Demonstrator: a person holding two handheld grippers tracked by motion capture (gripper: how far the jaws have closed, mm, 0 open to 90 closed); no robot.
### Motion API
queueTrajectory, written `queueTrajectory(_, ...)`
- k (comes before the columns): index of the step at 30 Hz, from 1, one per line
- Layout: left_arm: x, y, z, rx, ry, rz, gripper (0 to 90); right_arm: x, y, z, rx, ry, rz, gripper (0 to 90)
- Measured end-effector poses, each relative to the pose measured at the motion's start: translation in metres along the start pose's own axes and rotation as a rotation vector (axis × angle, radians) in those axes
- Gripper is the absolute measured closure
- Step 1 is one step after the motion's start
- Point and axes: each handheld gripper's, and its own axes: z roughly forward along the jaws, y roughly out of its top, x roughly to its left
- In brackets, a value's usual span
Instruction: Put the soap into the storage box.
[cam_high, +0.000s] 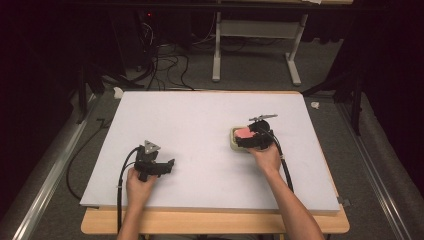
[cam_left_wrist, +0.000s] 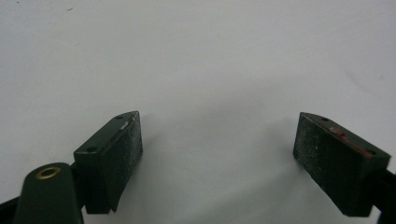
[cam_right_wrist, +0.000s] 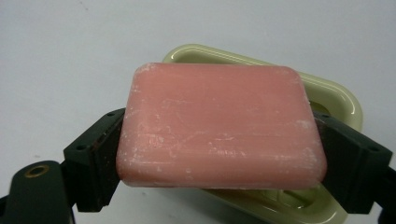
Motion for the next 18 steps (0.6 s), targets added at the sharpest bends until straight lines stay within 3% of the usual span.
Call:
queueTrajectory(9,-0.0002,-0.0001,0.0002,-0.003,0.001,-0.004,16.3,0.0016,-0.0002,0.0048,0.012,-0.024,0.023,13.4)
queueTrajectory(18,-0.0003,-0.0001,0.0002,-0.003,0.001,-0.003,16.2,0.0016,-0.0004,0.0043,0.02,-0.04,0.014,13.2)
